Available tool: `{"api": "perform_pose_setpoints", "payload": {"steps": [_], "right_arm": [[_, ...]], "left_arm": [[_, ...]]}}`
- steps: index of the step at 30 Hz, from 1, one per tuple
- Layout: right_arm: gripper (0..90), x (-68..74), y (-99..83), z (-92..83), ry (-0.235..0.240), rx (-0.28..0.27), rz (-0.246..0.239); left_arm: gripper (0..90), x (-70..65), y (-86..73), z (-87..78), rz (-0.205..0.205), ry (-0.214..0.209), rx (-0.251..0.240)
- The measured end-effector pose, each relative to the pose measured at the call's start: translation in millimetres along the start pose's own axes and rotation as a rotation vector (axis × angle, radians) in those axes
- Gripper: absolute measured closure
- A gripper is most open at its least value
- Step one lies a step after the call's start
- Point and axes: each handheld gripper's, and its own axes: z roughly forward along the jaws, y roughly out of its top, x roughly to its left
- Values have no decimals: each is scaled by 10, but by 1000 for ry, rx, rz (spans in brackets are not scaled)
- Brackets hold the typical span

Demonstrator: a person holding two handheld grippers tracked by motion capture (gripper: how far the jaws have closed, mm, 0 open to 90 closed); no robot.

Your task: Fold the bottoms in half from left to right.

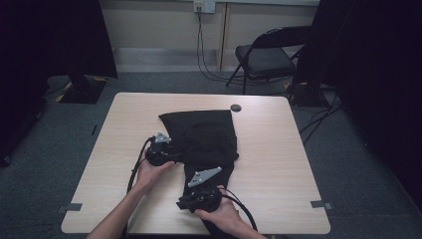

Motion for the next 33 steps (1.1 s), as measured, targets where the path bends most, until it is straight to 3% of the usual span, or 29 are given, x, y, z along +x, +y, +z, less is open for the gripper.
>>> {"api": "perform_pose_setpoints", "payload": {"steps": [1, 3, 7, 9, 12, 15, 19, 22, 25, 27, 30, 33], "right_arm": [[757, 10, 8, -7, -11, 3, -17], [728, -47, -1, -97, -25, -22, 10], [679, -277, -123, -443, -142, -60, 39], [629, -383, -260, -592, -200, -48, 62], [585, -473, -557, -737, -231, -20, 114], [555, -436, -817, -752, -230, 25, 138], [533, -360, -840, -671, -227, 54, 105], [519, -297, -778, -569, -188, 53, 70], [532, -236, -751, -449, -165, 89, 39], [613, -188, -730, -395, -165, 95, 10], [871, -135, -690, -369, -125, 88, -15], [889, -62, -622, -397, -67, 47, -5]], "left_arm": [[477, 5, 7, -28, 3, -2, 6], [484, 4, 29, -107, 15, -14, 3], [498, -36, 78, -341, 43, -49, -24], [497, -80, 62, -441, 58, -66, -39], [486, -149, -17, -498, 75, -92, -27], [480, -193, -92, -467, 72, -112, -11], [474, -265, -108, -406, 86, -123, 11], [462, -312, -94, -398, 90, -135, 2], [458, -329, -98, -378, 98, -141, 11], [454, -329, -106, -361, 94, -138, 18], [453, -325, -103, -375, 85, -136, 8], [453, -301, -87, -408, 77, -132, -5]]}}
